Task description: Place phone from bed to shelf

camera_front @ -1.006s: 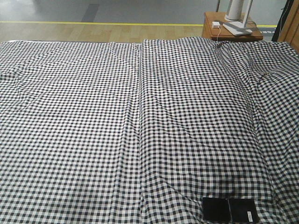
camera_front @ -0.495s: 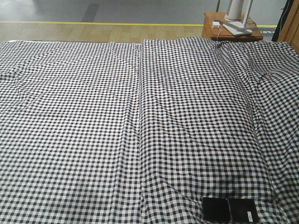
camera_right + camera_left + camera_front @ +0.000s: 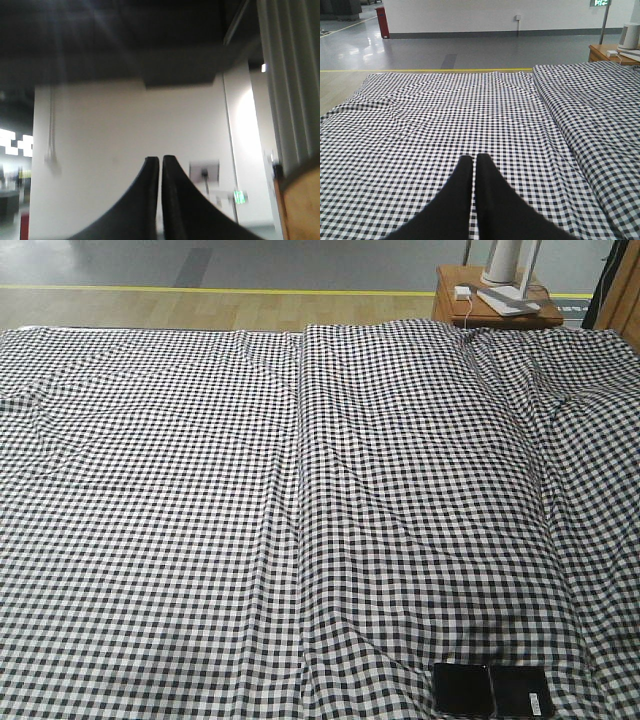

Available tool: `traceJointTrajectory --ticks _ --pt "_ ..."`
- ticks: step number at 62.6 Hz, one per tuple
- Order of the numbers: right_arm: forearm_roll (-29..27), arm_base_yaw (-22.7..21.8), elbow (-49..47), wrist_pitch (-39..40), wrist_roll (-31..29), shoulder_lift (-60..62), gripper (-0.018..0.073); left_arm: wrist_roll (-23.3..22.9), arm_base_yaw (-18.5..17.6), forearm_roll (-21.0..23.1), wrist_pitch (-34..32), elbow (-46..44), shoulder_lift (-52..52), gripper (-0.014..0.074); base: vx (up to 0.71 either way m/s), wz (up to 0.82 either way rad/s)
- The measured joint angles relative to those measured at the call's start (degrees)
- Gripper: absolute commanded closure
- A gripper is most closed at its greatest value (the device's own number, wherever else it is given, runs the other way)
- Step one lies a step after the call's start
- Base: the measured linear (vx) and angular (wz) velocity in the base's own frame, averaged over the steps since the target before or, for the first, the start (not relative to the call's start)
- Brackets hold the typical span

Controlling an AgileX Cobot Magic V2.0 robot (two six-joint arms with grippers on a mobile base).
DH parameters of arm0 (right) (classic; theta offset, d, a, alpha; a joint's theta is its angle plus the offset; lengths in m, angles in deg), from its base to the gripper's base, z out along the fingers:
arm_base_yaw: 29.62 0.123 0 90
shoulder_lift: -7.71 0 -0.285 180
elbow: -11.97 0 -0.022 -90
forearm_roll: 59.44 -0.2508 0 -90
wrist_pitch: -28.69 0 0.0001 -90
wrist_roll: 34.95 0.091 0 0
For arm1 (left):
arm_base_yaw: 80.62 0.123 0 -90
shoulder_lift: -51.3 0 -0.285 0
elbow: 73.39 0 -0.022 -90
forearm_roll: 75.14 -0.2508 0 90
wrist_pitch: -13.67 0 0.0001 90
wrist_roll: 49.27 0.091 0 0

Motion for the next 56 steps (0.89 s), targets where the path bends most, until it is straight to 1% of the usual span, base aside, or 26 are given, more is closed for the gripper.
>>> traceJointTrajectory --ticks 8,15,20,30,33,38,43,50,56 --pt "-0.2 0.0 -9.4 -0.9 -2.2 -2.7 0.0564 0.0 0.0 0.0 0.0 0.0 0.0 0.0595 0.00 0.00" --pt "-0.2 0.0 -18.3 -6.8 -5.0 -7.7 0.0563 0.0 0.0 0.0 0.0 0.0 0.0 0.0595 0.00 0.00" --pt "-0.2 0.0 -25.1 -15.9 -6.4 -12.6 0.0559 0.0 0.0 0.0 0.0 0.0 0.0 0.0595 0.00 0.00" --pt "-0.2 0.0 -37.2 -35.8 -6.7 -23.7 0.0533 0.0 0.0 0.0 0.0 0.0 0.0 0.0595 0.00 0.00" --pt "-0.2 0.0 -39.5 -41.5 -6.7 -27.2 0.0522 0.0 0.0 0.0 0.0 0.0 0.0 0.0595 0.00 0.00" --pt "-0.2 0.0 -42.3 -48.8 -6.7 -32.0 0.0493 0.0 0.0 0.0 0.0 0.0 0.0 0.0595 0.00 0.00" --pt "-0.2 0.0 -43.4 -55.5 -6.7 -37.0 0.0449 0.0 0.0 0.0 0.0 0.0 0.0 0.0595 0.00 0.00" --pt "-0.1 0.0 -43.6 -61.9 -6.2 -42.4 0.0348 0.0 0.0 0.0 0.0 0.0 0.0 0.0595 0.00 0.00" --pt "-0.1 0.0 -43.6 -66.9 -5.0 -46.8 0.0217 0.0 0.0 0.0 0.0 0.0 0.0 0.0595 0.00 0.00"
